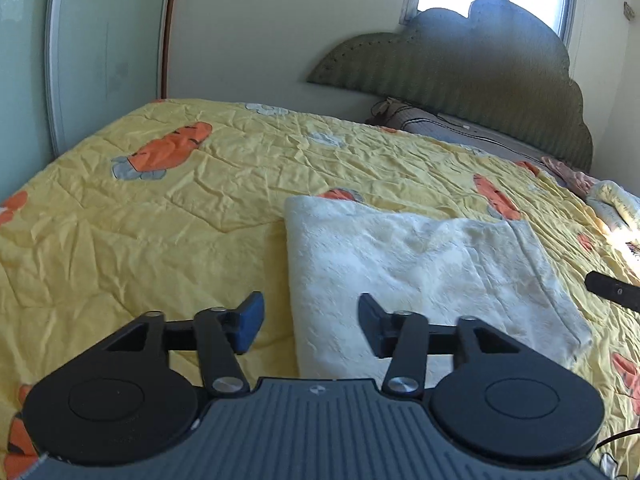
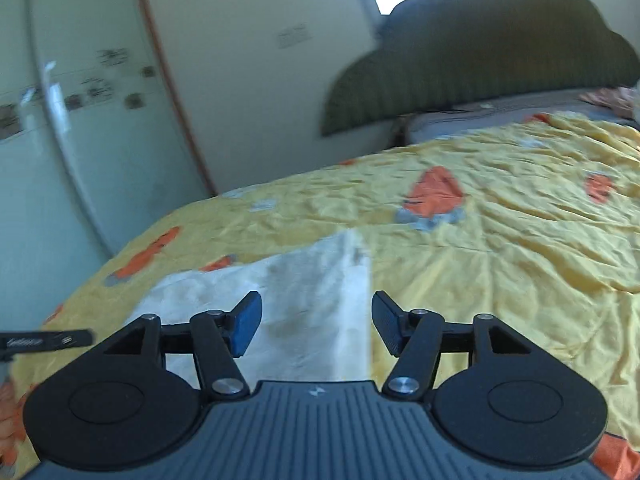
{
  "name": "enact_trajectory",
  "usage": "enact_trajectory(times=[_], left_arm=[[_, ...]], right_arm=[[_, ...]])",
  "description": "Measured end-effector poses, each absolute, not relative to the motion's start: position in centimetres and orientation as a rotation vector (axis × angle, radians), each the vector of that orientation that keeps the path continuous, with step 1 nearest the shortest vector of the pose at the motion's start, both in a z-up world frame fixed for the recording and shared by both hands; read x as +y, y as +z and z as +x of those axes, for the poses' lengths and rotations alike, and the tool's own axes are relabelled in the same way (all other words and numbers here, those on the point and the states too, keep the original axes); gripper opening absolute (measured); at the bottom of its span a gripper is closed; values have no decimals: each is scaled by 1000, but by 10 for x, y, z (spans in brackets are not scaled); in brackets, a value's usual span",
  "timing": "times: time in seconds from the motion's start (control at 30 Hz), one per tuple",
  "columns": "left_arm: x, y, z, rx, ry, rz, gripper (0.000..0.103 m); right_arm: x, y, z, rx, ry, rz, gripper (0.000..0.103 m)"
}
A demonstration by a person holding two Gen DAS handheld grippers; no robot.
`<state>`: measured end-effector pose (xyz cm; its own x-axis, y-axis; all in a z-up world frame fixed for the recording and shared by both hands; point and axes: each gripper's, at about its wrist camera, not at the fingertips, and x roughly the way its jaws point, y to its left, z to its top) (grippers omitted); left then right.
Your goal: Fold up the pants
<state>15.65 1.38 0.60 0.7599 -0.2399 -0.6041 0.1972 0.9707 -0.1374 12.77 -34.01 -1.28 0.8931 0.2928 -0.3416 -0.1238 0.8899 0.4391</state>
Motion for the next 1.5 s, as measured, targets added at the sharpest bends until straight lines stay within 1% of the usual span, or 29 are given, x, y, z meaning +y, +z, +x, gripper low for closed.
enact_trajectory(times=[0.03,0.07,0.13,0.2,0.23,0.3,0.4,0.53,0.57,0.6,0.67,0.7,0.73,0.8,0.9,0.97,1.07,1.23,1.3,1.5], left_arm=[[5,1,155,682,-242,-30,76],[-4,-8,153,696,-232,28,77],[-17,-21,151,699,-176,123,76],[-15,-13,138,668,-166,120,73],[-12,-6,130,650,-179,110,73],[-8,6,112,623,-187,102,78],[-5,15,91,637,-180,97,86],[2,16,73,696,-210,66,87],[4,14,70,701,-216,55,88],[4,11,68,704,-224,50,90],[1,3,68,726,-209,63,90],[-2,-2,69,737,-199,67,90],[-3,-6,69,740,-197,66,90],[-8,-15,70,747,-191,64,90],[-14,-25,71,761,-192,63,90],[-18,-30,72,761,-188,74,90],[-24,-36,71,744,-173,104,91],[-28,-44,72,731,-160,115,91],[-28,-46,73,725,-150,109,95],[-28,-53,72,703,-121,99,101]], right_arm=[[-329,-13,126,442,295,388,71],[-316,-16,126,479,340,345,71],[-295,-26,132,557,327,231,71],[-286,-29,127,579,248,166,71],[-286,-24,122,578,229,175,71],[-287,-10,98,568,243,251,72],[-278,16,60,529,362,354,80],[-240,58,3,403,415,230,81],[-237,70,-10,357,492,269,81],[-241,79,-18,316,618,382,83],[-253,81,-16,283,795,612,94],[-255,78,-10,281,808,656,102],[-255,74,-3,292,758,645,103],[-246,60,14,357,543,501,103],[-228,20,48,489,332,285,103],[-225,-6,61,559,265,262,103],[-230,-34,67,601,228,273,103],[-228,-50,71,619,191,245,103],[-227,-50,72,618,179,240,103],[-211,-51,76,637,141,133,103]])
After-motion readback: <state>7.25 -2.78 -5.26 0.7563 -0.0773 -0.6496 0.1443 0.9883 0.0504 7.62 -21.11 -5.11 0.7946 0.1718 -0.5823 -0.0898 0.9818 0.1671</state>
